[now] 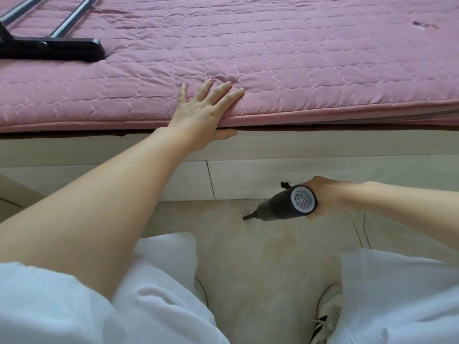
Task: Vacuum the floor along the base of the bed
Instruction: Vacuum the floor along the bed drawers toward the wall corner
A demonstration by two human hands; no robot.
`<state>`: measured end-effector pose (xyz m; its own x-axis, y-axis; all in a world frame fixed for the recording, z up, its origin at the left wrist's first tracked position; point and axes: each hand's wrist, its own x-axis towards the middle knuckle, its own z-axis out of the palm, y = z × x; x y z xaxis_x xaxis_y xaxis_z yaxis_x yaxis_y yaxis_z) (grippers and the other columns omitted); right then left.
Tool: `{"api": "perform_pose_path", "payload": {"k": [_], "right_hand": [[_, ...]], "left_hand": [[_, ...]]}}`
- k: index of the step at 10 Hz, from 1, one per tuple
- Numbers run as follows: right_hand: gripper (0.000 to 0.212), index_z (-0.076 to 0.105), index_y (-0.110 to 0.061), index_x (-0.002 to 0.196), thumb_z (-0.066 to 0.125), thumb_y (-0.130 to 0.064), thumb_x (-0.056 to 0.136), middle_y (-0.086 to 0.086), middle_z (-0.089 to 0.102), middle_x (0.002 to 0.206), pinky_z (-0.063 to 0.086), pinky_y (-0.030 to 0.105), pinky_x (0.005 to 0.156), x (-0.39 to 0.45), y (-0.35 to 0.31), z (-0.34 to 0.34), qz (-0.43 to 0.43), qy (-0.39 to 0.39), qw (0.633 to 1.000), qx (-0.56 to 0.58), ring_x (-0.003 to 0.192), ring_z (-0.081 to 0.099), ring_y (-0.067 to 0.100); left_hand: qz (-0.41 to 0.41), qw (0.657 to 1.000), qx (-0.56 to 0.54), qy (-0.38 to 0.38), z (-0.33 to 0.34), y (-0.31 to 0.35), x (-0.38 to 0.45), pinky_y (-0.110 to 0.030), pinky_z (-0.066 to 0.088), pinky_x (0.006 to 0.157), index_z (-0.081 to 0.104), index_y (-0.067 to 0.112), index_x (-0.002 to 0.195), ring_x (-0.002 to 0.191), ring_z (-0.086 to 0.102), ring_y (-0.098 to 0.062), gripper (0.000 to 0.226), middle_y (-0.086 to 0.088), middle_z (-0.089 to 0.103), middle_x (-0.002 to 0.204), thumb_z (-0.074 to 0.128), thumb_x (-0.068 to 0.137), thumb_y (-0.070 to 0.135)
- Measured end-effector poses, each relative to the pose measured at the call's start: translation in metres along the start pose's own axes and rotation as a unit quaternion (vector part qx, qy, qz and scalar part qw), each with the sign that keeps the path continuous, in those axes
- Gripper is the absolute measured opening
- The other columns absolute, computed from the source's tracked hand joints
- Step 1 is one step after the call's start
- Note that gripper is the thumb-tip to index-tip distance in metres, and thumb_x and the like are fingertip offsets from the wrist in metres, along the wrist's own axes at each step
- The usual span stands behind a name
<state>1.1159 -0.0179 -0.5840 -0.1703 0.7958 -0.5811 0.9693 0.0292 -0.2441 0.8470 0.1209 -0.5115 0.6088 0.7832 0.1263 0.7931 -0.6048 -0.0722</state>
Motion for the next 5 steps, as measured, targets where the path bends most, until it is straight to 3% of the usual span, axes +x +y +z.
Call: {"api": "perform_pose_path", "payload": {"k": [2, 3, 5], "right_hand": [[0.044, 0.058, -0.029, 0.111, 0.073, -0.027, 0.069, -0.010, 0.066, 0.095, 0.057, 0.034, 0.077, 0.007, -0.007, 0.000, -0.021, 0.006, 1.000, 0.001, 0.086, 0.064, 0.011], [0.044, 0.056, -0.032, 0.111, 0.073, -0.025, 0.070, -0.013, 0.063, 0.093, 0.056, 0.030, 0.075, 0.009, -0.011, 0.000, -0.024, 0.011, 1.000, 0.002, 0.085, 0.062, 0.010], [0.049, 0.054, -0.034, 0.114, 0.075, -0.032, 0.069, -0.009, 0.066, 0.101, 0.057, 0.037, 0.079, 0.015, -0.012, 0.004, -0.025, 0.010, 1.000, -0.007, 0.089, 0.064, 0.013]], "left_hand": [[0.001, 1.000, 0.001, -0.001, 0.000, 0.000, 0.000, -0.067, 0.004, 0.114, 0.001, 0.040, 0.154, 0.151, 0.000, -0.023, 0.084, 0.008, 0.004, 0.164, 0.049, 0.089, 0.063], [0.001, 1.000, 0.002, -0.001, 0.000, 0.000, 0.000, -0.067, 0.004, 0.115, 0.001, 0.040, 0.154, 0.151, 0.000, -0.023, 0.084, 0.008, 0.003, 0.164, 0.048, 0.089, 0.063], [0.002, 1.000, 0.005, 0.002, 0.001, -0.001, 0.001, -0.067, 0.004, 0.114, 0.000, 0.041, 0.154, 0.151, 0.001, -0.024, 0.084, 0.008, 0.003, 0.164, 0.048, 0.089, 0.064]]}}
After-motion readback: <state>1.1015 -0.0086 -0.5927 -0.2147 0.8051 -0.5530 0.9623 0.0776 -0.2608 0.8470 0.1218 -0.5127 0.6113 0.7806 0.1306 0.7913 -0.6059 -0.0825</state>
